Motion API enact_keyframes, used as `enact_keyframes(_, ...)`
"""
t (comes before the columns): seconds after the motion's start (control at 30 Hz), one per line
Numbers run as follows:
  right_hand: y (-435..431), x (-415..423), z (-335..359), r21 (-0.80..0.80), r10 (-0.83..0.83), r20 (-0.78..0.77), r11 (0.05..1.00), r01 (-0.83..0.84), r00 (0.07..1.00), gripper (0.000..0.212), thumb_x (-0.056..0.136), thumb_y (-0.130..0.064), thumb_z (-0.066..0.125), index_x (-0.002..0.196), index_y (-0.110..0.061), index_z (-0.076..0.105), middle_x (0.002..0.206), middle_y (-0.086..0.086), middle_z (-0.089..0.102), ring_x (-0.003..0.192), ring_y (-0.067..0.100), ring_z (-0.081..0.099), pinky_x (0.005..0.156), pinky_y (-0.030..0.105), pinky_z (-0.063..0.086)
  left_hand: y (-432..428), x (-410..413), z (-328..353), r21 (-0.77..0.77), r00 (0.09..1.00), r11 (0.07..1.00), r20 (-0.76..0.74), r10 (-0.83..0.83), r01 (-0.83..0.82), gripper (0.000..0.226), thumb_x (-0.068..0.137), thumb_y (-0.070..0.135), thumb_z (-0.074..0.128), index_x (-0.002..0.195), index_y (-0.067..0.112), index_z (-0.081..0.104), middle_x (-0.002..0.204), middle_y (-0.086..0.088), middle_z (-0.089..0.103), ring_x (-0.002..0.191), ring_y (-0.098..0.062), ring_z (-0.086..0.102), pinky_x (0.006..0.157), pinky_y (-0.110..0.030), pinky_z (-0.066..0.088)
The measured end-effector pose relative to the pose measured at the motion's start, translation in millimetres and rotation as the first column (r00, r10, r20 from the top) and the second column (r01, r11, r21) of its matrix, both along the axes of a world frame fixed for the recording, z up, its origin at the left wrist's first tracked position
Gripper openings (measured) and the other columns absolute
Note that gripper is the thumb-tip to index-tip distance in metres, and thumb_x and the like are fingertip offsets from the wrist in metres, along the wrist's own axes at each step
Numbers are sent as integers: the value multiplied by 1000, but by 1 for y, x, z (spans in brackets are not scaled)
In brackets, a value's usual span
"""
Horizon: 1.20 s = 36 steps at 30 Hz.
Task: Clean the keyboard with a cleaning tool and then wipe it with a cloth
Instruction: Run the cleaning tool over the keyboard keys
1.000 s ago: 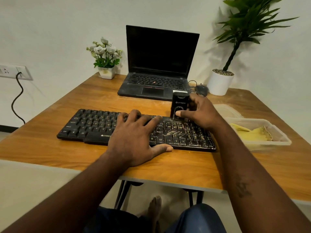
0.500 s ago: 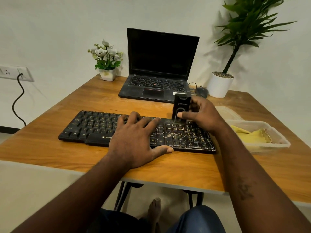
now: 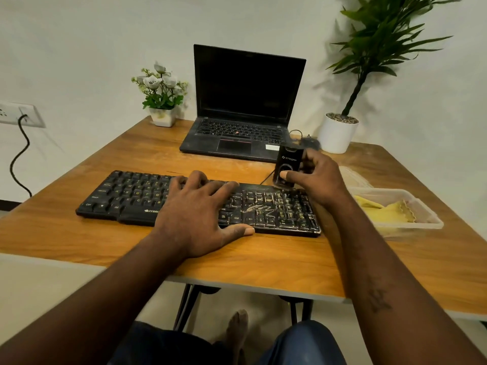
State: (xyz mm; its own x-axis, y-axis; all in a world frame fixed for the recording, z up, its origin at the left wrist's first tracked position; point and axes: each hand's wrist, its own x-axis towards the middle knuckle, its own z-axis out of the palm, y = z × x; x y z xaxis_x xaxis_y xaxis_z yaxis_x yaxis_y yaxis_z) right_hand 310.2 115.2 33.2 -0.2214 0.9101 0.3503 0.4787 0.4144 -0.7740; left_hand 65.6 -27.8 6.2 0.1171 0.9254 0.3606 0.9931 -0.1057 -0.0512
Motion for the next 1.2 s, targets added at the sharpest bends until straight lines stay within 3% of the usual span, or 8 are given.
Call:
enact_keyframes(0.23, 5, -23, -4, 58, -46, 33, 997, 44, 998, 47, 83, -23, 84, 126, -22, 65, 112, -4, 72, 99, 12, 69, 79, 26, 59, -2, -25, -2, 0, 1000, 1000, 14, 24, -24, 101, 77, 101, 17, 156, 38, 31, 149, 10, 55, 132, -21, 35, 106, -51, 26)
enact_keyframes(0.33, 2, -25, -9, -17, 91, -6, 996, -91, 996, 45, 84, -23, 84, 125, -20, 66, 112, -3, 72, 100, 13, 71, 79, 28, 60, -2, -24, -2, -9, 998, 999, 39, 47, -47, 106, 75, 103, 17, 158, 38, 30, 151, 11, 52, 134, -20, 33, 107, -50, 24)
enact_keyframes(0.5, 3, -21, -7, 71, -41, 20, 997, 39, 999, 45, 87, -22, 81, 128, -22, 66, 115, -5, 71, 99, 10, 67, 74, 19, 53, -3, -24, -3, -15, 998, 999, 45, 49, -49, 107, 73, 104, 14, 158, 40, 27, 153, 12, 49, 135, -18, 32, 108, -49, 27)
enact_keyframes(0.63, -1, -24, -12, -27, 113, 8, 993, -113, 994, 37, 87, -24, 81, 121, -18, 69, 108, -2, 73, 96, 13, 71, 75, 26, 57, -3, -25, -2, -17, 997, 999, 61, 51, -50, 107, 73, 104, 16, 158, 40, 26, 153, 12, 50, 133, -18, 32, 107, -48, 28)
enact_keyframes(0.73, 2, -24, -10, 68, -55, 50, 996, 52, 997, 41, 88, -26, 81, 126, -22, 66, 112, -4, 72, 98, 12, 69, 75, 24, 56, -3, -25, -3, -18, 996, 999, 67, 50, -49, 106, 73, 104, 16, 158, 41, 26, 153, 12, 49, 133, -18, 33, 108, -48, 29)
enact_keyframes(0.9, -2, -18, -14, 49, 105, 38, 993, -107, 994, 44, 87, -26, 81, 128, -22, 68, 110, -5, 74, 100, 15, 70, 81, 34, 60, -3, -25, -2, -16, 996, 999, 72, 51, -50, 107, 73, 104, 17, 158, 39, 28, 152, 11, 51, 132, -18, 34, 107, -47, 31)
enact_keyframes(1.03, 3, -17, -10, 117, -19, 59, 993, 12, 998, 52, 88, -22, 79, 138, -21, 64, 121, -2, 72, 109, 17, 66, 91, 38, 55, -4, -24, -2, -17, 996, 999, 74, 52, -51, 107, 72, 104, 15, 157, 40, 28, 153, 12, 50, 133, -18, 33, 108, -48, 31)
enact_keyframes(1.2, -2, -17, -14, -5, 176, 20, 984, -176, 984, 49, 89, -19, 79, 135, -20, 65, 118, -2, 73, 109, 16, 69, 89, 42, 61, -3, -25, -2, -20, 995, 998, 86, 53, -51, 106, 73, 104, 18, 156, 41, 30, 152, 12, 51, 133, -18, 33, 108, -48, 31)
